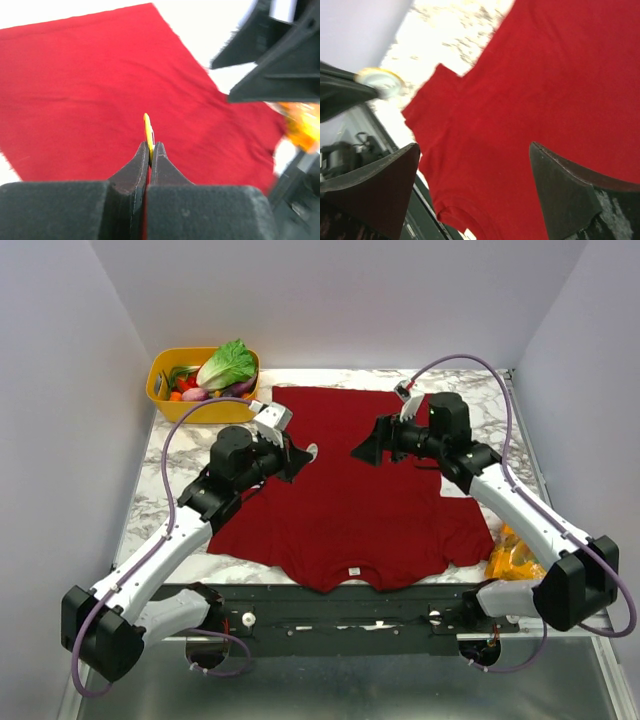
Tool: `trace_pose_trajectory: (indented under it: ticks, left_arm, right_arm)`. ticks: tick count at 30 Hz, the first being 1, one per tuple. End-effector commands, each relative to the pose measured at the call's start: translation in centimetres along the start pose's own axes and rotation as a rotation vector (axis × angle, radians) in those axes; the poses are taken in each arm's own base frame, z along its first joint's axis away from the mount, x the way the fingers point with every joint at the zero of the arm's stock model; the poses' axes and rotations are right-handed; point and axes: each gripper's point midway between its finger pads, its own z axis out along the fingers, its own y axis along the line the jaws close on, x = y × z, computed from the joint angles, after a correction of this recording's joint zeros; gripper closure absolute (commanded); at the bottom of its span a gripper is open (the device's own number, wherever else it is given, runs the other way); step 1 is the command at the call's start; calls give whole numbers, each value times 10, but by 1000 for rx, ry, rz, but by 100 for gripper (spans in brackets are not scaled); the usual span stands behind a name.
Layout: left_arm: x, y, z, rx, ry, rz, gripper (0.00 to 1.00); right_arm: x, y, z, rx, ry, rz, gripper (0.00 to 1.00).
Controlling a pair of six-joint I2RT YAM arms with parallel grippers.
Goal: Pin the brooch onto the clothing
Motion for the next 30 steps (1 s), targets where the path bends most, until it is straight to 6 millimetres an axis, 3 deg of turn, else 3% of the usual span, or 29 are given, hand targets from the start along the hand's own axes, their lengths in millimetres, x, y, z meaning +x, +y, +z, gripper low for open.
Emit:
trace_pose_trajectory:
  ticks: [1,4,8,12,30]
  left_arm:
    - [-14,-54,-19,293,1,-23,100]
    - [-15,-68,-27,384,7,-19,100]
    - [-16,-76,-35,431,9,-30,100]
    - [-26,-93,-44,539,-29,-28,100]
    - [-28,-107,-45,628,6,-62,100]
  right_arm:
    - [-23,52,-12,-282,-136,-164,5]
    - [-21,78,-24,-441,-165,-207,9]
    - [-20,94,-31,-548,-168,-208,17]
    - [-17,100,-33,-601,-156,-208,27]
    - [-6,122,-30,-716,-102,-232,42]
